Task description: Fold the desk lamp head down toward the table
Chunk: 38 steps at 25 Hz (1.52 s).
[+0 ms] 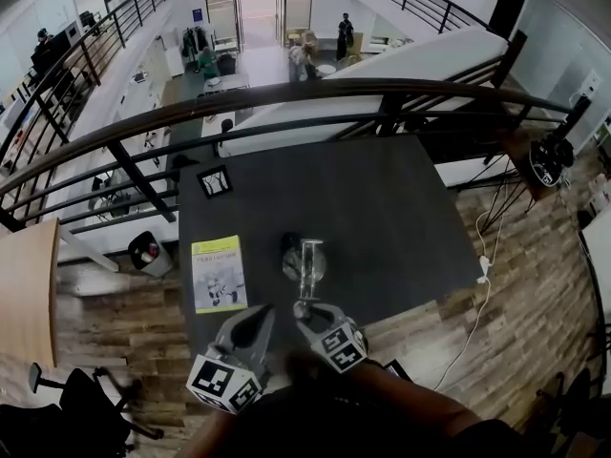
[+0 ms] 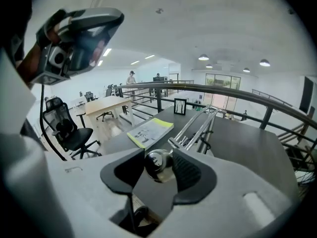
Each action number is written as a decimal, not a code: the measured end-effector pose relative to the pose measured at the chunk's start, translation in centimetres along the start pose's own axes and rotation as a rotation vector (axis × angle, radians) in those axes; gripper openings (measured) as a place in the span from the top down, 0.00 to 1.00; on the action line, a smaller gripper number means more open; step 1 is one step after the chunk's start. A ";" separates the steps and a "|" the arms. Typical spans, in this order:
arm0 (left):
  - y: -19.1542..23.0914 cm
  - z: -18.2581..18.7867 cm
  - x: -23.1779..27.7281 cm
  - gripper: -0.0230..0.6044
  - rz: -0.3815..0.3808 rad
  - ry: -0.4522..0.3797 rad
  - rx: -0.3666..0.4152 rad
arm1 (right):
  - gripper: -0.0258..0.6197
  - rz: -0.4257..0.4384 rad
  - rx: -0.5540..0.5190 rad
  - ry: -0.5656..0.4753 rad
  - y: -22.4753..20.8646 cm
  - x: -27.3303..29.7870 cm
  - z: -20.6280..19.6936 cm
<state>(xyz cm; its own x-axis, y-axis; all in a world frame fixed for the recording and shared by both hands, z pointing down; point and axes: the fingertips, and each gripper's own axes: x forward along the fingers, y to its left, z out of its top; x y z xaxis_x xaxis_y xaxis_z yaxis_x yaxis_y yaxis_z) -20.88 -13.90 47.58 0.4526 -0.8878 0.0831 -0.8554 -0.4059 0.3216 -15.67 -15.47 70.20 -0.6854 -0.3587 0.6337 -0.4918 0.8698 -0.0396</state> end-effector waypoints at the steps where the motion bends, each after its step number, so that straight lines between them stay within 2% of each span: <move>1: 0.1 0.1 -0.1 0.96 0.003 0.000 0.000 | 0.68 -0.005 -0.011 0.011 -0.1 0.5 -0.5; 7: 0.1 0.1 -0.1 0.96 -0.004 0.000 -0.001 | 0.68 -0.031 -0.058 0.049 -0.6 2.6 -2.1; 24: -0.6 -0.6 0.0 0.96 -0.027 0.002 -0.006 | 0.68 -0.047 -0.061 0.080 -2.0 5.4 -4.1; 38: -1.3 0.2 -0.2 0.96 -0.042 -0.008 -0.002 | 0.69 -0.055 -0.076 0.039 -1.8 4.5 -3.1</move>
<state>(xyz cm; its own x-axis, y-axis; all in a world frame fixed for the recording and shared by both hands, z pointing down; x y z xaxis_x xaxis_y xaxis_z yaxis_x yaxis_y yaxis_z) -19.90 -13.25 46.92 0.4858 -0.8719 0.0617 -0.8353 -0.4424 0.3264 -16.19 -17.61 75.49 -0.6363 -0.3942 0.6631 -0.4845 0.8731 0.0540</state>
